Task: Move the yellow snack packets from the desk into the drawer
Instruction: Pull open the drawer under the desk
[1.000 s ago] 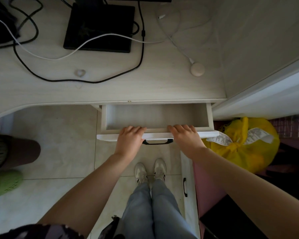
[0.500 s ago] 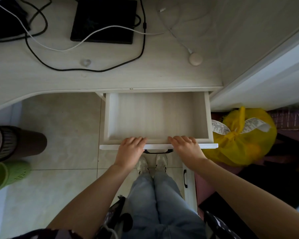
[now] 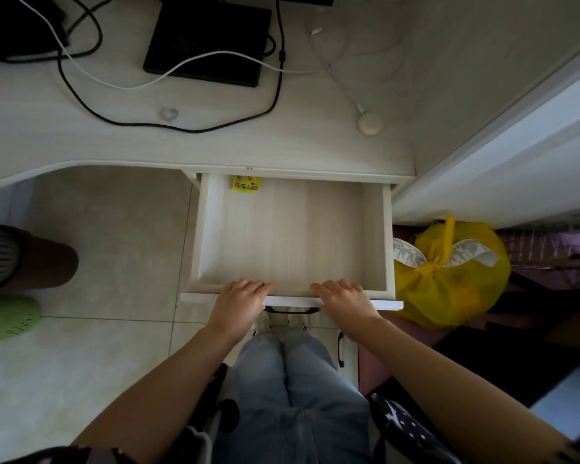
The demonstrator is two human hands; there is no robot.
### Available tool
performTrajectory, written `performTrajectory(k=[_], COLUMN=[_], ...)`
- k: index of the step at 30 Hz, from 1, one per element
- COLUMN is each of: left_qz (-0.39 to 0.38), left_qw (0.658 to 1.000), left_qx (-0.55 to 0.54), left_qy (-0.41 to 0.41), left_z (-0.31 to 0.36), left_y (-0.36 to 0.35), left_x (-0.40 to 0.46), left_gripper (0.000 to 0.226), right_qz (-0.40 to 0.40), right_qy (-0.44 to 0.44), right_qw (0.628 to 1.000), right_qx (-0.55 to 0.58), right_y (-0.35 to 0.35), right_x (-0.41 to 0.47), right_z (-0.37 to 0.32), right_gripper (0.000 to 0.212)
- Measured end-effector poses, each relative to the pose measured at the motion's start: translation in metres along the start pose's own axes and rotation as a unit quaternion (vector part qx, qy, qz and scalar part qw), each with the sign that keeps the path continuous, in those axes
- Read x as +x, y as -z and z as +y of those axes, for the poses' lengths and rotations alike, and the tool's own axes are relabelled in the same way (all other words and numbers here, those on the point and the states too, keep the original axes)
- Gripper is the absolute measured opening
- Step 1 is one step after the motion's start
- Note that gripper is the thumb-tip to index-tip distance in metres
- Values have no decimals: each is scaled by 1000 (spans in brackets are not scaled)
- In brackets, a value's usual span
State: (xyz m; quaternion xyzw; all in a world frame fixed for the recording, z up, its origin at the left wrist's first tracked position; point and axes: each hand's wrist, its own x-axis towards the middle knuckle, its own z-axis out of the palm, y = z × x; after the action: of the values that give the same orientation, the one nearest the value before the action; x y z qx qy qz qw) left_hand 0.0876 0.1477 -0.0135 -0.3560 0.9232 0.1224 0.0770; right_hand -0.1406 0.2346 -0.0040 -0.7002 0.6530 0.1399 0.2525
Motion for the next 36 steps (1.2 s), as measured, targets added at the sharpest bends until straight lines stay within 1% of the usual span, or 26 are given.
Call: performTrajectory(k=[4,6,12,14,18,21,25,28,31,34,36], left_qz=[-5,-8,-42,-42,-39,-42,-71,-69,-102,-150,-150], left_qw=[1000,1000,998,998,999,999,997,998,995,985,977], left_qx=[-13,-13,-21,-24,-19,-15,7,2,-15,-86,-137], left_qy=[18,22,29,31,20,10,0,-12,0,28,70], left_z=[3,4,3,3,8,5,2,0,-2,-8,-15], left_y=[0,0,2,5,7,7,7,5,12,24,32], left_x=[-1,-1,0,-1,-1,1,2,4,7,12,15], left_gripper=[58,57,53,52,57,58,61,60,55,42,43], right_qz=[-12,-22,-54,-64,-90,-106,-100,-104,-115,-139,-144], right_qy=[13,18,32,39,61,71,77,77,73,78,79], right_qw=[1000,999,998,997,994,992,992,992,991,987,985], right_qx=[-8,-17,8,1,-21,-22,-17,-14,5,28,42], right_y=[0,0,9,18,26,27,25,26,31,42,55], right_x=[0,1,7,12,20,23,22,22,23,28,34], right_z=[3,5,9,11,12,12,13,12,12,13,12], right_gripper=[67,66,49,42,35,34,37,38,37,38,43])
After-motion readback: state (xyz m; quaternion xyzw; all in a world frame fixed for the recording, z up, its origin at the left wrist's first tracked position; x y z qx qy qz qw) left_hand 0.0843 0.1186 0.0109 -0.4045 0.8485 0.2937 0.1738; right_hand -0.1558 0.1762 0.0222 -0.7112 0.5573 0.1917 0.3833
